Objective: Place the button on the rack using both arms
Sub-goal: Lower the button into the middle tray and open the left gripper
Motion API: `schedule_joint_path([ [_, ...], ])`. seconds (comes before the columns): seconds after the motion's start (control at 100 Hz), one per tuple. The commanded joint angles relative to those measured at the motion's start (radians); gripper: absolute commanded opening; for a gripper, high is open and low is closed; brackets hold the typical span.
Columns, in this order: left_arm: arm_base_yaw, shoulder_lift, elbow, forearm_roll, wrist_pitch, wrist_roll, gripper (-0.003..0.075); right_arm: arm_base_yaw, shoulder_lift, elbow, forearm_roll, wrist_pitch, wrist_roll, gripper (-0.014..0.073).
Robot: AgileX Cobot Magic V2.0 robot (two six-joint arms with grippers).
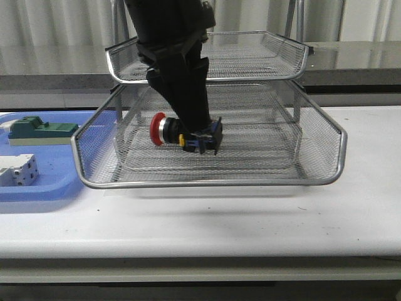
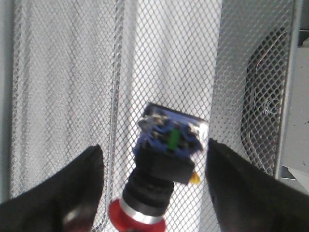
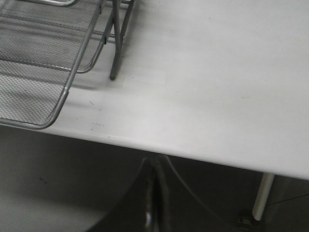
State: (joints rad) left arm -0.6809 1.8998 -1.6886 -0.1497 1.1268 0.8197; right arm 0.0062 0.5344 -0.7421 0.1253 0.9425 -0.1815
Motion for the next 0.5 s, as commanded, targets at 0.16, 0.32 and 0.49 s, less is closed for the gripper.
schedule_joint_path([
  [0.16,-0.007,-0.055,-0.034,-0.011,-0.027,-0.018,0.0477,-0.009,0.003,-0.027,0.0,-0.061,0.0,-0.0068],
  [0.32,0.002,-0.099,-0.05,0.005,-0.019,-0.094,0.0476,-0.009,0.003,-0.027,0.0,-0.061,0.0,-0.0068],
  [0.49,0.056,-0.197,-0.05,0.034,0.011,-0.209,0.0474,-0.009,0.003,-0.027,0.0,-0.061,0.0,-0.0068],
])
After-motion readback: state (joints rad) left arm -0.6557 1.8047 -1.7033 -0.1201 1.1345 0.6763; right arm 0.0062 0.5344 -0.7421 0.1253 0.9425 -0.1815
